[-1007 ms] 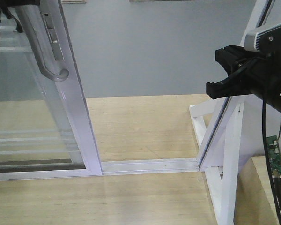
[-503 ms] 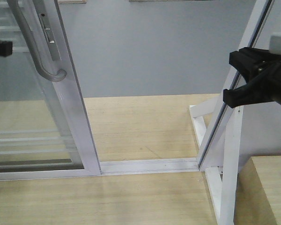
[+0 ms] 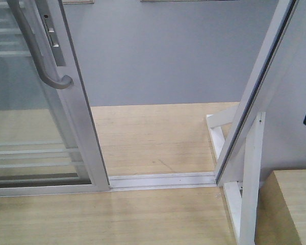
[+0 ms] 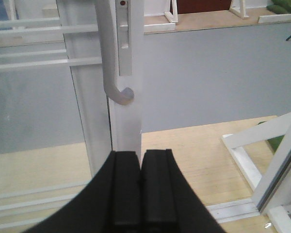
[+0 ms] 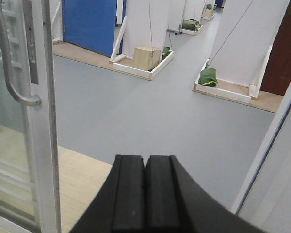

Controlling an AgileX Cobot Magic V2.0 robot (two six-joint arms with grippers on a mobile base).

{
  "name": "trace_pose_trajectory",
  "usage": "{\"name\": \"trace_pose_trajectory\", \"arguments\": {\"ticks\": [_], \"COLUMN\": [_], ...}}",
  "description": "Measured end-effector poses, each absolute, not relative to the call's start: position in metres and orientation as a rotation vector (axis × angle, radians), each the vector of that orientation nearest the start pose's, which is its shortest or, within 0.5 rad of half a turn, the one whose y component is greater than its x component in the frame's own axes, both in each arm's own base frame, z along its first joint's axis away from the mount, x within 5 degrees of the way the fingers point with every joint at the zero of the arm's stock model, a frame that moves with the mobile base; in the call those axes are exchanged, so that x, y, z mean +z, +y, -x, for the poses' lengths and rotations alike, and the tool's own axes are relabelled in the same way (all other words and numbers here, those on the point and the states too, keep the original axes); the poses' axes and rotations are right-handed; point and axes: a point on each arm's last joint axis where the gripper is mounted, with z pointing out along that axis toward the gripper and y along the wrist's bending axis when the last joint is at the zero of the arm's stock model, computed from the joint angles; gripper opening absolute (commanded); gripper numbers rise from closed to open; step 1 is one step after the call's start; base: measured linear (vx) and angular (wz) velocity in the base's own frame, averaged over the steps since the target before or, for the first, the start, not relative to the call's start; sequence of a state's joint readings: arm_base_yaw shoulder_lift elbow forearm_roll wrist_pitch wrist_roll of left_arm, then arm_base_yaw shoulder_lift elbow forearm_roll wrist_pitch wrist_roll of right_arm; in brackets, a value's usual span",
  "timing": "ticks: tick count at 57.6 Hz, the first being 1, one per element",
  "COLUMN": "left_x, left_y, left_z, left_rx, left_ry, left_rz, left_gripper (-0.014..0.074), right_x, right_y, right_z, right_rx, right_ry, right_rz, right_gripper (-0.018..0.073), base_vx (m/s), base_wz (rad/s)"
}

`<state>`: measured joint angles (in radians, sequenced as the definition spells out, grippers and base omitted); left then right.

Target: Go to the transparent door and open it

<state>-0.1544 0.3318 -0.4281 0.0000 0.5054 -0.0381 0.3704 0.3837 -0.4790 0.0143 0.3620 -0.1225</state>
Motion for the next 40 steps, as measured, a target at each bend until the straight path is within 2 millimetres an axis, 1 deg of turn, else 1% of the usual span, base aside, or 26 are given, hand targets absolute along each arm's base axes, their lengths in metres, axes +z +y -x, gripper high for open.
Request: {"name": "trace_pose_trajectory", "arguments": {"ticks": [2,7,13,22,40], "left_x": [0.285,0.275,0.27,0.27,0.27], "left_y": [-0.011,-0.009,-0.008,-0.008,-0.008], "left_z": [-0.064,-0.049,-0.04,-0.037,-0.037], "left_rx": [-0.144,-0.166,-0.176,-0.179,-0.179], "left_ry": [1.885,1.863,1.82,1.801,1.804], "left_rz": [-0.105,-0.097,-0.094,-0.093,-0.093], "left_gripper": [0.0,0.0,0.0,0.0,0.0], "right_x": [0.309,0.299,0.291,0.291,0.287], "right_y": [0.029,0.026,0.025,0.026,0.026], "right_z": [-0.074,-0.067,-0.065,-0.065,-0.064], "right_rx": [0.196,0.194,0.192,0.208,0.219], "right_ry": [1.7,1.691,1.686,1.675,1.714], "right_rz": [0.42,0.419,0.418,0.406,0.408], "right_gripper": [-0.0004,-0.0004,-0.0004,-0.0003,-0.0003], "base_vx": [0.0,0.0,0.0,0.0,0.0], "base_wz": [0.0,0.0,0.0,0.0,0.0]}}
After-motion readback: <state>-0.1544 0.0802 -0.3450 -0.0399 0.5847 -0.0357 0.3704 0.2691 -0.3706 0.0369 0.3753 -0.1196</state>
